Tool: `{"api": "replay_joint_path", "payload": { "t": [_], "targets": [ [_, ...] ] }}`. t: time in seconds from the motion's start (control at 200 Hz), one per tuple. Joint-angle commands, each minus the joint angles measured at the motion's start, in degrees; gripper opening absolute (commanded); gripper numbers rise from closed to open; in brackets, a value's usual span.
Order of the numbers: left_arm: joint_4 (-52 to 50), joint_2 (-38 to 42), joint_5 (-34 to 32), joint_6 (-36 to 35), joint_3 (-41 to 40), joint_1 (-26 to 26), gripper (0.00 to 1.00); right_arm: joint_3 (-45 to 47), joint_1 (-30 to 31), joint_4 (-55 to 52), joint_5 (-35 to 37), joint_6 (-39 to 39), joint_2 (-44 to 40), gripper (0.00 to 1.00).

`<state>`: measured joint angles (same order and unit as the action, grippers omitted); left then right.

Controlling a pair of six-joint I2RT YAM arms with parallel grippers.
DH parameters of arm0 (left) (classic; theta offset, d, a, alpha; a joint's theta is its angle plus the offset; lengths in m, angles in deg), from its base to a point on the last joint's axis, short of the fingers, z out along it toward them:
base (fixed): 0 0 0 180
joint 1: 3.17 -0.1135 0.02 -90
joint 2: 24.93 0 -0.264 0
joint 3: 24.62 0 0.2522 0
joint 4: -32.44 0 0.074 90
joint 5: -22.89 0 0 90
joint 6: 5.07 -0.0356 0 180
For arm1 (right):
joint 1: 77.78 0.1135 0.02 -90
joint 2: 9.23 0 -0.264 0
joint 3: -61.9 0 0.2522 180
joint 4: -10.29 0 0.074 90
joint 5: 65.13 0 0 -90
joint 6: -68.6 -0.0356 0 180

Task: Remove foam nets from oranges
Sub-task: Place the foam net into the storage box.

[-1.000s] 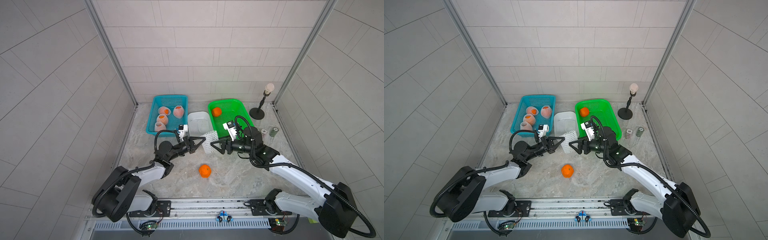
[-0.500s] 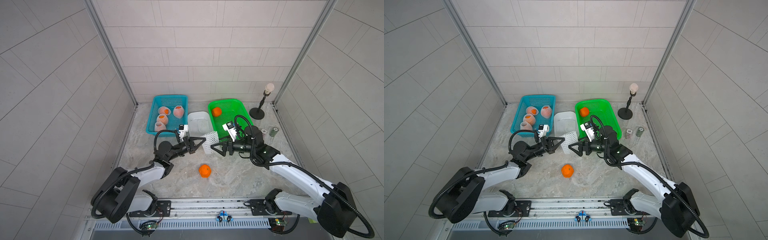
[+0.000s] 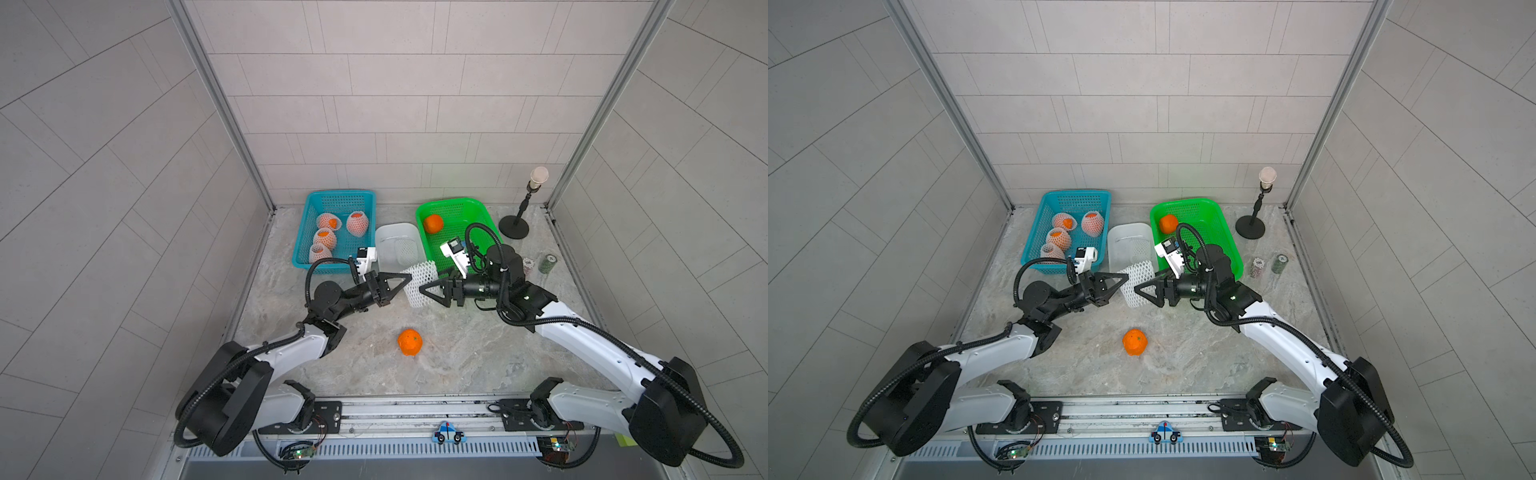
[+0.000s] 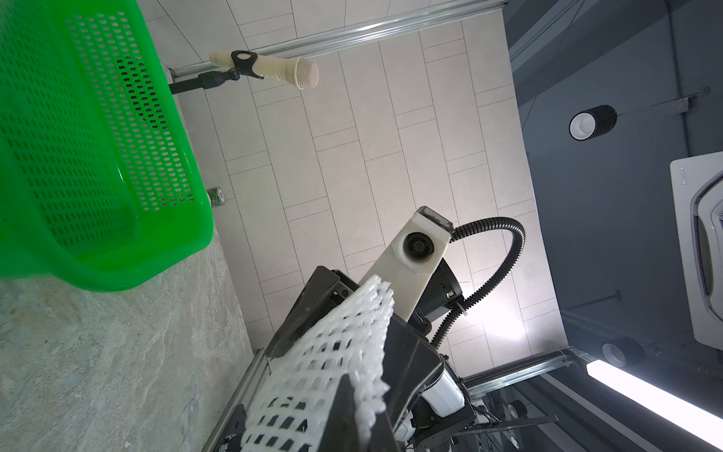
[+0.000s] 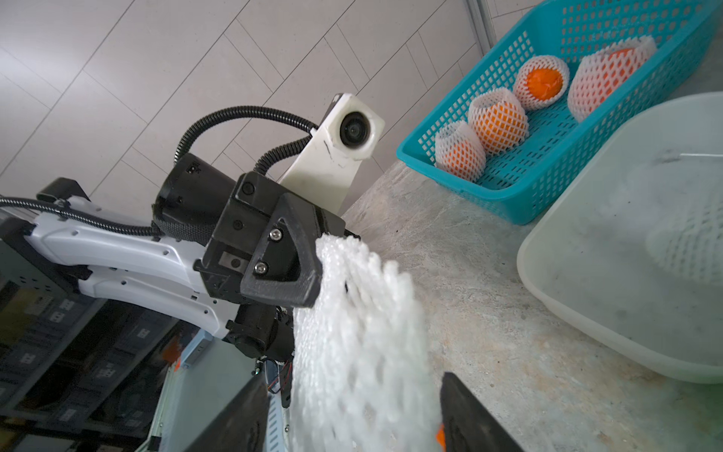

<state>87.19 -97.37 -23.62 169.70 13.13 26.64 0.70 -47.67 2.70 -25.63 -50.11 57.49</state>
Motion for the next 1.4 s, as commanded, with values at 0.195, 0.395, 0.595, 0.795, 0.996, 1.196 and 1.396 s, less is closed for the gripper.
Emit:
{"api": "replay_joint_path", "payload": {
  "t": [0.195, 0.395, 0.595, 0.795, 0.996, 1.196, 1.396],
  "targets": [
    [-4.4, 3.7, 1.1, -2.5, 0.9, 0.3, 0.0, 2.5, -0.2, 0.4, 1.1, 0.9, -4.2, 0.52],
    [-10.2, 6.4, 0.5, -6.1, 0.8, 0.4, 0.0, 2.8, -0.2, -1.6, 2.6, 0.7, -5.3, 0.38],
    [-16.5, 8.2, -1.2, -11.7, 0.9, 0.3, 0.04, 1.3, -0.1, -7.1, 4.4, 0.6, -5.6, 0.16],
    [-24.7, 10.9, -3.1, -17.3, 1.3, 0.3, 0.45, -1.8, -0.2, -16.1, 8.8, 2.2, -4.2, 0.11],
    [-52.7, 20.7, -10.7, -31.3, 5.5, 0.0, 0.79, -2.4, -0.2, -20.2, 14.6, 1.6, -3.7, 0.11],
    [-76.2, 25.3, -23.2, -41.9, 12.3, -0.3, 0.96, -6.9, -0.1, -25.9, 23.4, -0.9, -1.3, 0.1],
    [-85.0, 21.4, -30.6, -46.0, 16.4, -0.4, 0.98, -13.6, 1.0, -28.6, 30.8, -5.1, 5.2, 0.07]
  ]
}}
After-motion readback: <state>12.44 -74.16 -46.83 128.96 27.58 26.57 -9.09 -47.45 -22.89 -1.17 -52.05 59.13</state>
